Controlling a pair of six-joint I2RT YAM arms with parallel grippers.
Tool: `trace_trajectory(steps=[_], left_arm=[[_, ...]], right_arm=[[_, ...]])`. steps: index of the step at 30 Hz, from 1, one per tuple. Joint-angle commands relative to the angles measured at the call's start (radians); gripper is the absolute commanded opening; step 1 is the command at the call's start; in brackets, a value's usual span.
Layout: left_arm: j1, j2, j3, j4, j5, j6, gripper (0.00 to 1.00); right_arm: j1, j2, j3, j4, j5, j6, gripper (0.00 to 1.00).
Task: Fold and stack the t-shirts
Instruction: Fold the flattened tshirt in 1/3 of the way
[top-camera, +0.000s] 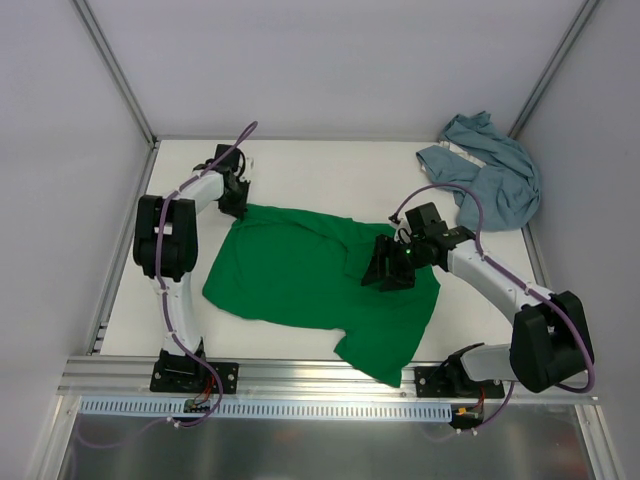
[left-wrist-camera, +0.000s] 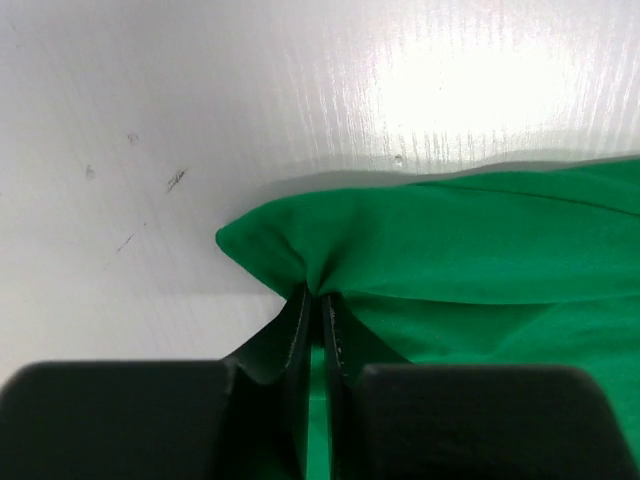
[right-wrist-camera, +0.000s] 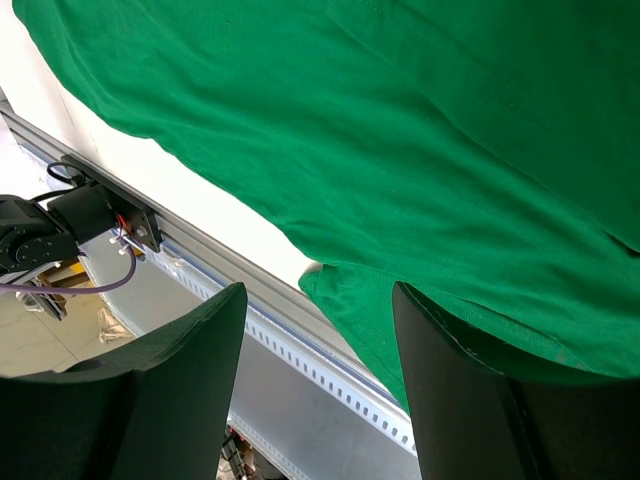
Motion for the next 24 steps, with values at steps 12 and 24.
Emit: trace_trajectory(steps=[12,24], left_arm=[[-0.038,-0.078,0.055,-0.029,-0.163,0.022,0.05],[-0.041,-0.067,0.053,-0.034,-0.158,0.014,0.22]], right_arm=[[-0.008,0.019,-0.021,0.028,-0.048,-0.008,0.64],[-0.006,0.002,-0.027,0.016,-0.042,-0.009,0.64]])
